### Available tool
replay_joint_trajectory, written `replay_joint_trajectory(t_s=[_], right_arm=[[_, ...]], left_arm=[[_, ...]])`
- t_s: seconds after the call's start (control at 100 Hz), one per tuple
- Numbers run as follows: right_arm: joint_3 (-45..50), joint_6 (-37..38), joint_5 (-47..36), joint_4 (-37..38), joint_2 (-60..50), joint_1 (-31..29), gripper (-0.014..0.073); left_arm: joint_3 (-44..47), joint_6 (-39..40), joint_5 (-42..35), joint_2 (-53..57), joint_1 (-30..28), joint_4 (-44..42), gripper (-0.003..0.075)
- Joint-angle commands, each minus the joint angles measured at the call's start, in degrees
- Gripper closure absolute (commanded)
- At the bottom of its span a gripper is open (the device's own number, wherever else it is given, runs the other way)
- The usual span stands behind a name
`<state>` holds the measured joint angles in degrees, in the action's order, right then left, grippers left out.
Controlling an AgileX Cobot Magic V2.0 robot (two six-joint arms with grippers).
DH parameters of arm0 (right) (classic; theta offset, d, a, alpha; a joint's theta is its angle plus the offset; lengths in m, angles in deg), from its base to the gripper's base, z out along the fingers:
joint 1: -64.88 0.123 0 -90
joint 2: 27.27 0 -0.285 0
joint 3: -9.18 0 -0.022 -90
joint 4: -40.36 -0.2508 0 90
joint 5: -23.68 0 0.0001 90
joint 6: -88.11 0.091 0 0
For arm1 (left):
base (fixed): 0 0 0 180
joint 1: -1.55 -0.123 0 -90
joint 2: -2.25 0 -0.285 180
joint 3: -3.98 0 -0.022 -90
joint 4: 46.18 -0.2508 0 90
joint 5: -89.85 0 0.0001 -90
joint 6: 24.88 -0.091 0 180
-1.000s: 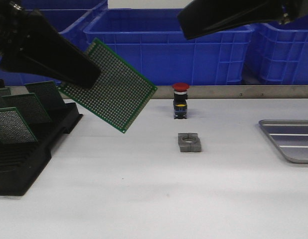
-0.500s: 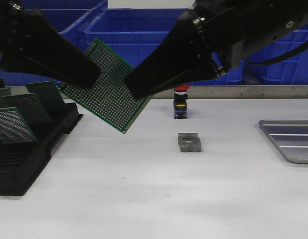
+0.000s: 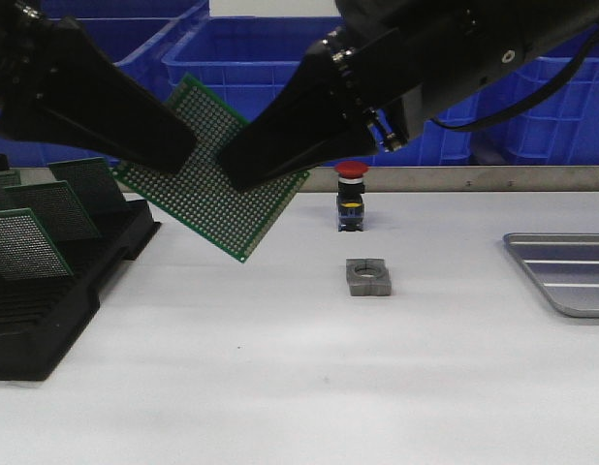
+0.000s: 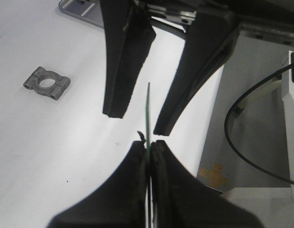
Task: Place circuit board on tray
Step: 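Move the right gripper to the board's edge and grasp it, then release the left gripper and carry the board toward the silver tray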
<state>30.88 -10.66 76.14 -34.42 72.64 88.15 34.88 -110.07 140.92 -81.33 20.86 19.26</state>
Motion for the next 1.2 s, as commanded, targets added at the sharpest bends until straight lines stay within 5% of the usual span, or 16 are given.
replay_joint_trajectory(t_s=[0.0, 0.18, 0.4, 0.47, 0.85, 1.19], right_arm=[[-1.58, -0.9, 2.39, -2.66, -2.01, 0.06, 0.0475], [-1.58, -0.9, 2.44, -2.66, -2.01, 0.01, 0.0634], [-1.58, -0.9, 2.87, -2.66, -2.01, 0.01, 0.0662], [-1.58, -0.9, 2.94, -2.66, -2.01, -0.18, 0.0662], [-1.47, 2.31, 4.65, 2.21, -2.01, -11.02, 0.0662], [-1.47, 26.36, -12.85, 2.64, -1.9, -25.01, 0.0662]], left_arm=[[-1.52, 0.46, 1.63, 1.22, 0.43, 3.76, 0.074], [-1.52, 0.46, 2.29, 1.22, 0.43, 3.76, 0.068], [-1.52, 0.46, 0.78, 1.22, 0.43, 3.76, 0.0251], [-1.52, 0.46, -0.93, 1.22, 0.43, 3.76, 0.0175], [-1.52, 0.46, -2.85, 1.54, -2.6, 3.75, 0.0165], [-1.52, 0.46, -2.85, 1.54, -2.66, 4.6, 0.0174]])
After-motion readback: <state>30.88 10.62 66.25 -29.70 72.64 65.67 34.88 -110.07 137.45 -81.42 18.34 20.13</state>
